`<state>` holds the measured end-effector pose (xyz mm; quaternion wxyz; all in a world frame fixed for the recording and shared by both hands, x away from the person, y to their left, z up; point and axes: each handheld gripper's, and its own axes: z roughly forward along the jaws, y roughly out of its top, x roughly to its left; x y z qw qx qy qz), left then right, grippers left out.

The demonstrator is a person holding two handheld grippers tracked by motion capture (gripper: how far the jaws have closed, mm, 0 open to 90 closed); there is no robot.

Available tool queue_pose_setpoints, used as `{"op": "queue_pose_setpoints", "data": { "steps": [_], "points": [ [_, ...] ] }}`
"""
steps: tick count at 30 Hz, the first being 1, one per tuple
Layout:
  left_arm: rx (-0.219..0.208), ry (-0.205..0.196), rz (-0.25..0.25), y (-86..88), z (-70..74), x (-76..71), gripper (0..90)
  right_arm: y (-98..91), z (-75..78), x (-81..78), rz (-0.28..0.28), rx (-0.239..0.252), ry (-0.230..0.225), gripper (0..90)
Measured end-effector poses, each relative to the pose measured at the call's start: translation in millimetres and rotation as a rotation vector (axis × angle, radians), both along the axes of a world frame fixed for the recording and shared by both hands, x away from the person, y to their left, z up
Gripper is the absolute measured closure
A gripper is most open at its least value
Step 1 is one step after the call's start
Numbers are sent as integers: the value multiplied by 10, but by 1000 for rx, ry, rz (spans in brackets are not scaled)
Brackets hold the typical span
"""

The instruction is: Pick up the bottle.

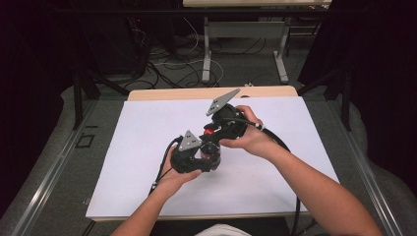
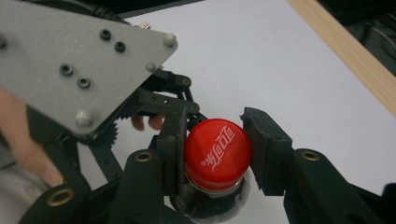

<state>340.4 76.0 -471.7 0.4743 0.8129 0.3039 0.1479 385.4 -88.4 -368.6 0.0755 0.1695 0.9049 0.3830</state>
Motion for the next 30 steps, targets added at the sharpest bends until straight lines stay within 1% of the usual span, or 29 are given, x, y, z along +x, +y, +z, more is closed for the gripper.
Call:
{"op": "queue_pose_setpoints", "data": {
  "steps": [1, 2, 3, 4, 5, 6, 7, 8, 9, 10, 11, 12, 13, 14, 15, 16, 17, 18, 19, 20, 21, 22, 23, 24, 25, 26, 27, 30],
  "points": [
    [4, -2, -3, 3, 6, 0, 300, -20, 4, 39, 49, 1, 1, 605],
    [6, 4, -9, 5, 13, -3, 301, -32, 9, 60, 103, 1, -9, 605],
    [4, 12, -14, 6, 17, -10, 300, -44, 13, 78, 130, 0, -11, 605],
    [3, 0, -21, 6, 21, -3, 301, -55, 16, 102, 172, 5, -11, 605],
    [0, 1, -22, 4, 24, -7, 301, -65, 15, 109, 204, 11, -21, 605],
    [0, 3, -20, 3, 28, -9, 301, -74, 15, 118, 209, 19, -20, 605],
    [1, 1, -20, 3, 30, -10, 301, -86, 19, 126, 222, 16, -18, 604],
    [4, -2, -19, 5, 31, -8, 301, -88, 15, 125, 233, 23, -30, 602],
    [1, -7, -15, 3, 26, -7, 300, -87, 12, 127, 224, 28, -26, 600],
    [3, -2, -17, 9, 29, -4, 300, -84, 12, 122, 208, 31, -17, 580],
    [6, 0, -11, 12, 28, -3, 300, -82, 18, 103, 186, 35, -2, 532],
    [1, 6, -9, 13, 25, -2, 300, -75, 24, 94, 173, 48, 1, 511],
    [6, 13, -9, 19, 26, -4, 300, -71, 36, 68, 136, 52, 6, 487],
    [3, 6, -4, 20, 24, 3, 300, -66, 48, 49, 101, 56, 0, 482],
    [4, 7, -3, 22, 23, 5, 300, -62, 64, 22, 63, 58, -2, 481],
    [5, 5, -3, 23, 24, 7, 300, -52, 77, -4, 23, 62, -15, 473],
    [4, 6, -1, 21, 24, 6, 300, -43, 91, -27, -10, 59, -18, 465],
    [5, 8, 4, 18, 22, 0, 300, -31, 93, -38, -42, 66, -38, 463],
    [7, 11, 1, 15, 23, -2, 300, -19, 97, -53, -77, 73, -35, 457],
    [10, 0, -5, 13, 22, 3, 300, -6, 97, -61, -104, 80, -27, 458],
    [5, -4, 1, 1, 14, -1, 300, 6, 92, -60, -125, 85, -23, 460],
    [12, -5, 7, -3, 15, -5, 300, 24, 81, -62, -143, 89, -19, 460],
    [18, 7, 1, -2, 17, -10, 300, 45, 71, -66, -155, 81, -16, 460],
    [18, 8, -1, -3, 15, -11, 300, 71, 50, -66, -160, 78, -28, 461],
    [19, 8, 0, -1, 14, -9, 300, 95, 36, -73, -178, 67, -38, 464],
    [11, -6, 4, -1, 8, -1, 300, 120, 19, -79, -196, 57, -48, 472],
    [9, -2, 6, 1, 8, 0, 300, 143, 3, -83, -207, 40, -59, 478],
    [17, 1, 11, 18, 14, 4, 300, 177, -32, -88, -243, 18, -39, 505]
  ]
}}
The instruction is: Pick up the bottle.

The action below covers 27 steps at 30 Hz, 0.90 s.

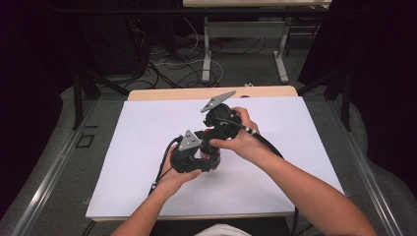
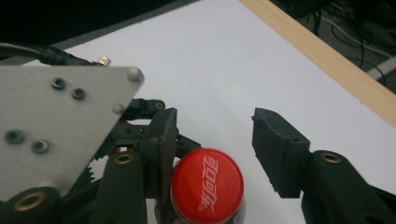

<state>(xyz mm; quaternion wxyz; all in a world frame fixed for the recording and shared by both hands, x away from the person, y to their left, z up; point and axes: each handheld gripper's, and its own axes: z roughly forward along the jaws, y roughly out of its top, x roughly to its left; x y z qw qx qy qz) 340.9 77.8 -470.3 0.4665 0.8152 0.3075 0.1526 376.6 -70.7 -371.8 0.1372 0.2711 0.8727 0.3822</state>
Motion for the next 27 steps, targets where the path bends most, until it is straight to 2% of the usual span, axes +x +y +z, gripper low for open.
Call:
{"op": "queue_pose_setpoints", "data": {
  "steps": [3, 7, 11, 12, 14, 16, 22, 25, 27],
  "points": [
    [-4, -4, 21, 8, -8, 7, 301, -11, 5, -13, -26, 5, 40, 538],
    [0, 0, 17, 20, 0, 16, 300, -39, 14, -35, -35, 9, 76, 581],
    [-2, 1, 7, 9, 0, 10, 300, -66, 28, -36, -32, 2, 84, 589],
    [-4, -2, 8, 6, -5, 9, 300, -73, 30, -33, -17, -1, 86, 591],
    [-3, 4, 3, 1, -10, 8, 301, -87, 25, -15, 30, -12, 71, 597],
    [-2, 7, 1, 4, -18, 13, 300, -96, 24, 20, 106, -24, 59, 604],
    [-18, 13, -16, 11, 0, 15, 301, -161, 42, 173, 306, -21, 66, 607],
    [-17, 19, -41, 21, 9, 19, 301, -186, 57, 209, 372, -29, 73, 608],
    [-25, 10, -29, 6, -5, 7, 301, -197, 53, 224, 415, -33, 67, 606]
  ]
}}
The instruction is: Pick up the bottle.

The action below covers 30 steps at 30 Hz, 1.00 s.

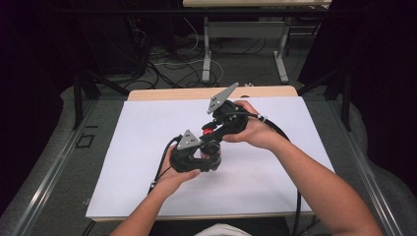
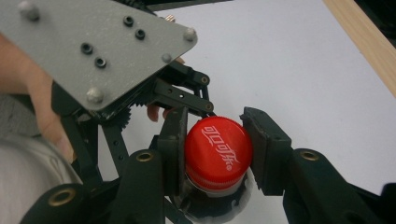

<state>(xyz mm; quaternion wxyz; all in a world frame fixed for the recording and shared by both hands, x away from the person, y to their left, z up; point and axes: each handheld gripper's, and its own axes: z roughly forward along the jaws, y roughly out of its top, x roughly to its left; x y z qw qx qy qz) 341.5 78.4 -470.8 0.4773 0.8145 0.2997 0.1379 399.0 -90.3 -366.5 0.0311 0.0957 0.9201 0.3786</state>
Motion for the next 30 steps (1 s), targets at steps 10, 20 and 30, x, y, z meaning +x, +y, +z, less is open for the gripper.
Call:
{"op": "queue_pose_setpoints", "data": {
  "steps": [10, 20, 30],
  "points": [
    [14, -6, 10, -4, 13, -3, 300, 25, 70, -131, -227, 73, 39, 428],
    [25, -12, 22, 0, 17, -10, 300, 183, 55, -218, -409, 28, -63, 460],
    [27, -12, 45, 39, 17, 18, 300, 104, 36, -207, -434, 35, 81, 572]
  ]
}}
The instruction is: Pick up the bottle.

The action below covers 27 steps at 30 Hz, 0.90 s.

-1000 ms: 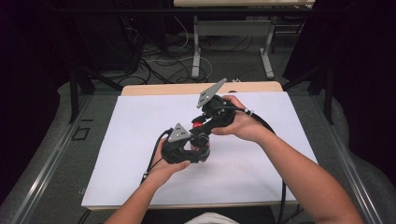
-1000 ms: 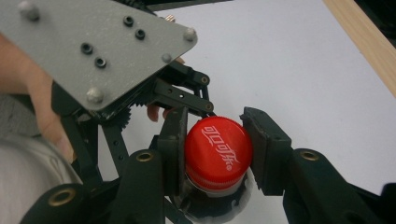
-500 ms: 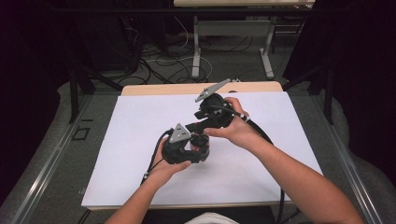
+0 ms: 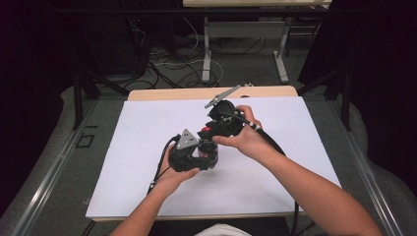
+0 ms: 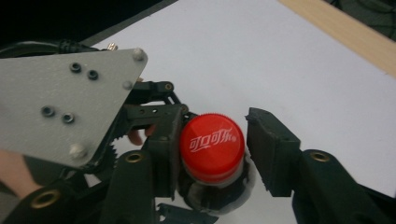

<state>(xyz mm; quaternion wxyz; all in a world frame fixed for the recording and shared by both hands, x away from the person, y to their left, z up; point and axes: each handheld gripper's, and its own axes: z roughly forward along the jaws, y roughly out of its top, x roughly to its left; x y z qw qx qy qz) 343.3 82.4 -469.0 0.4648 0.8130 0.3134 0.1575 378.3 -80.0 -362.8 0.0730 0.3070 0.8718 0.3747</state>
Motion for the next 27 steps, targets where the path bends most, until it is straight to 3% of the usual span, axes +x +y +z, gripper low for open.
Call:
{"op": "queue_pose_setpoints", "data": {
  "steps": [3, 7, 8, 11, 15, 27],
  "points": [
    [-1, 2, -4, -2, -8, 1, 300, -17, 1, -8, 16, 5, -17, 600],
    [-3, 7, -12, 1, -3, 1, 300, -29, 6, 12, 88, -9, -60, 606],
    [-4, 6, -9, -1, -5, 0, 300, -33, 17, 19, 102, -17, -38, 607],
    [-5, 8, -7, -8, -10, 0, 300, -41, 22, 40, 137, -35, -57, 608],
    [-10, 10, 2, -13, -30, 2, 300, -37, 34, 19, 177, -38, -103, 610],
    [-15, 24, 19, 52, -50, 46, 300, -112, 95, -1, 162, -19, -95, 609]
  ]
}}
